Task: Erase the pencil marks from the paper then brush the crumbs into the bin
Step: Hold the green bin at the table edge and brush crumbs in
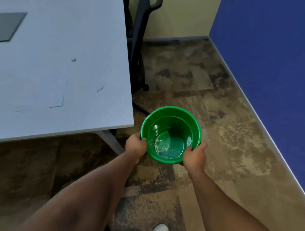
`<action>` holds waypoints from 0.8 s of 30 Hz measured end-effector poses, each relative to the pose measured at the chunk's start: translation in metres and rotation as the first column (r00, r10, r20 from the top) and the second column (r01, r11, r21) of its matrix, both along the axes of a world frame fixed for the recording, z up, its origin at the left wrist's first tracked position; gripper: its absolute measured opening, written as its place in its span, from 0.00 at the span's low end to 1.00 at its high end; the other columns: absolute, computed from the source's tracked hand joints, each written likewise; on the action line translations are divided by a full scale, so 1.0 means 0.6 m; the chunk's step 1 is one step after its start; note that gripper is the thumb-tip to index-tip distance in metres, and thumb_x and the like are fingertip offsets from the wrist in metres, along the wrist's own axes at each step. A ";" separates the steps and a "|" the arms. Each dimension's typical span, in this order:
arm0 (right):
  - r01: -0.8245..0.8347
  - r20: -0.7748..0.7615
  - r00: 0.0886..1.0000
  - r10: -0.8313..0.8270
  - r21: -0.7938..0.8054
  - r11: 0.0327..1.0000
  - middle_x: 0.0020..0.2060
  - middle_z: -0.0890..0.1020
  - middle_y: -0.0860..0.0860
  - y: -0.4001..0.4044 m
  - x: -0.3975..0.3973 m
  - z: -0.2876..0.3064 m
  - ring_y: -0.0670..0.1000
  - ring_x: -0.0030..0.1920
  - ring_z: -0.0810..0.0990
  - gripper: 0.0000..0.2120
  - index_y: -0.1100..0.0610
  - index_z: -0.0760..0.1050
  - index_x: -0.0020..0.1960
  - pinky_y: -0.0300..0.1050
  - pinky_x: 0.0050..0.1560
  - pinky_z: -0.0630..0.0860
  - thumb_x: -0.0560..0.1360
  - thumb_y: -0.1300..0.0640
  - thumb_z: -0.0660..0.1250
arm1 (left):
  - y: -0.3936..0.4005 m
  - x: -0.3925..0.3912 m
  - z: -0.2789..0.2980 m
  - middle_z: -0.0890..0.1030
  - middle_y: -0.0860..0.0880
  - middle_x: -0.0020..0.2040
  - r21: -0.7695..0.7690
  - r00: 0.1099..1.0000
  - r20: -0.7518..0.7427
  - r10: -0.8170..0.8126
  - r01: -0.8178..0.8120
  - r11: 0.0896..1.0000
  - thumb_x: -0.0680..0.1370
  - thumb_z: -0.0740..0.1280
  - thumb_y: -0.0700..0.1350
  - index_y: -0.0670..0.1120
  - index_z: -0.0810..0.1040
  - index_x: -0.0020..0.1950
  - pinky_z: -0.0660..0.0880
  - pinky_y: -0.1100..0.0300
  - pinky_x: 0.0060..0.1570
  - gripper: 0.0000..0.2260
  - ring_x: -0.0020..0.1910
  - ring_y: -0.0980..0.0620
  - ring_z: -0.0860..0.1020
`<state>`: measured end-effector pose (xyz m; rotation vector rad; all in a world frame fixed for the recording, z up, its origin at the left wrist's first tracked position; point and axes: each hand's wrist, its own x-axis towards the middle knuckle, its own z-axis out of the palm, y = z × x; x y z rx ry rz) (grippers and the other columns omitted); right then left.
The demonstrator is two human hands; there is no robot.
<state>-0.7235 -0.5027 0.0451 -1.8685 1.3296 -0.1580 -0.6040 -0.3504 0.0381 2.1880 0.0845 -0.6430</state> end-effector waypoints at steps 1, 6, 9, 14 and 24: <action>0.006 0.016 1.000 -0.006 0.004 1.000 0.44 0.79 0.59 -0.004 0.007 0.011 0.60 0.41 0.78 0.16 0.57 0.60 0.66 0.52 0.40 0.77 0.80 0.61 0.58 | -0.004 0.005 0.013 0.85 0.44 0.55 -0.011 1.000 0.006 0.010 -0.010 1.000 0.83 0.62 0.41 0.46 0.81 0.66 0.81 0.48 0.56 0.13 0.53 0.42 0.83; 0.042 0.076 0.996 -0.043 0.009 0.999 0.44 0.78 0.58 -0.030 0.050 0.051 0.57 0.39 0.74 0.16 0.58 0.63 0.68 0.47 0.40 0.69 0.80 0.64 0.56 | -0.022 0.047 0.052 0.85 0.44 0.56 -0.096 1.000 0.026 0.010 -0.008 0.995 0.84 0.63 0.42 0.44 0.79 0.68 0.81 0.46 0.58 0.14 0.54 0.42 0.83; 0.083 0.065 0.994 -0.082 -0.006 0.997 0.50 0.79 0.61 -0.041 0.090 0.059 0.59 0.42 0.75 0.16 0.58 0.64 0.68 0.48 0.42 0.69 0.81 0.63 0.56 | -0.021 0.077 0.067 0.78 0.41 0.69 -0.064 0.995 0.097 -0.029 0.036 0.997 0.85 0.62 0.44 0.40 0.72 0.74 0.72 0.48 0.69 0.18 0.68 0.40 0.76; 0.146 0.035 0.989 -0.145 -0.047 0.988 0.53 0.80 0.64 -0.051 0.165 0.056 0.65 0.51 0.79 0.16 0.57 0.65 0.68 0.50 0.45 0.70 0.80 0.62 0.58 | 0.017 0.168 0.051 0.73 0.43 0.76 0.003 0.982 0.183 -0.048 0.048 0.999 0.86 0.60 0.47 0.45 0.65 0.80 0.67 0.49 0.74 0.22 0.74 0.42 0.71; 0.193 -0.031 0.980 -0.195 -0.064 0.979 0.51 0.80 0.65 -0.042 0.352 0.011 0.66 0.48 0.79 0.15 0.57 0.64 0.66 0.56 0.45 0.76 0.80 0.62 0.58 | 0.092 0.361 0.019 0.57 0.46 0.83 0.081 0.940 0.328 -0.091 0.068 0.994 0.85 0.60 0.47 0.45 0.51 0.84 0.56 0.51 0.79 0.30 0.82 0.46 0.57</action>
